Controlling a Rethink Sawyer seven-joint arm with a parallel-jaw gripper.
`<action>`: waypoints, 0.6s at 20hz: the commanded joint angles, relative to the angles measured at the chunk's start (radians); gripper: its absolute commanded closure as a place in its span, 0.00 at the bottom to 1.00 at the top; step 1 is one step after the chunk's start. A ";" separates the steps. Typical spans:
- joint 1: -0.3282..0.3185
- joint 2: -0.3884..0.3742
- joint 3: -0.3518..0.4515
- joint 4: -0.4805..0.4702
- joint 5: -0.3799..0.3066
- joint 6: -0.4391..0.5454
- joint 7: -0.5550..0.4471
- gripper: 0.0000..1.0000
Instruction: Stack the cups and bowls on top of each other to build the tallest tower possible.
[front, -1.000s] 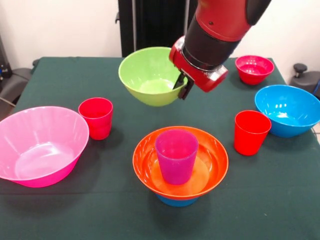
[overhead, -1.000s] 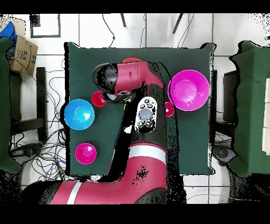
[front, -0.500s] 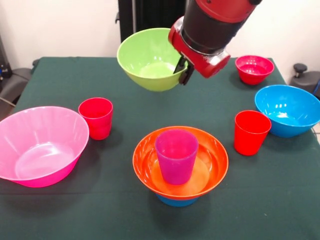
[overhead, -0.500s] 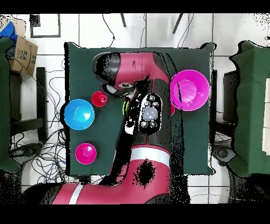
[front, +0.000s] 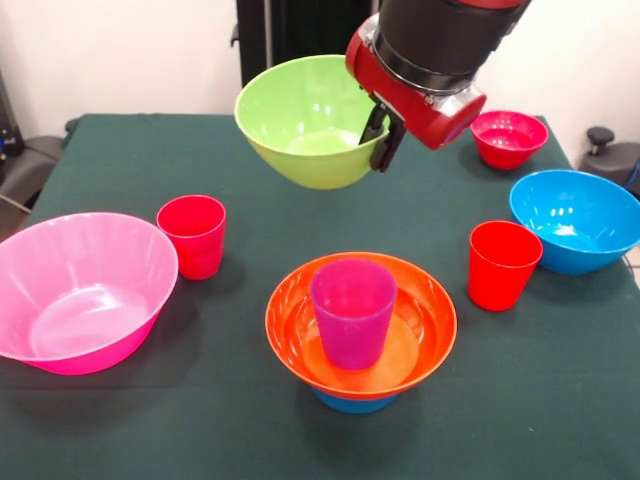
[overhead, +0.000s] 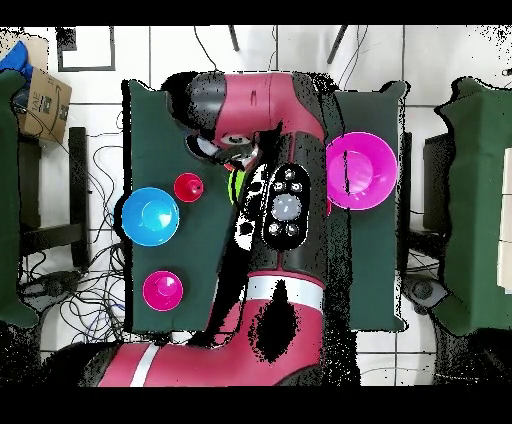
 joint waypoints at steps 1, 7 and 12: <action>-0.006 0.083 0.064 -0.136 0.015 0.100 0.048 1.00; -0.002 0.107 0.056 -0.162 0.029 0.096 0.060 1.00; 0.003 0.115 0.044 -0.190 0.048 0.129 0.061 1.00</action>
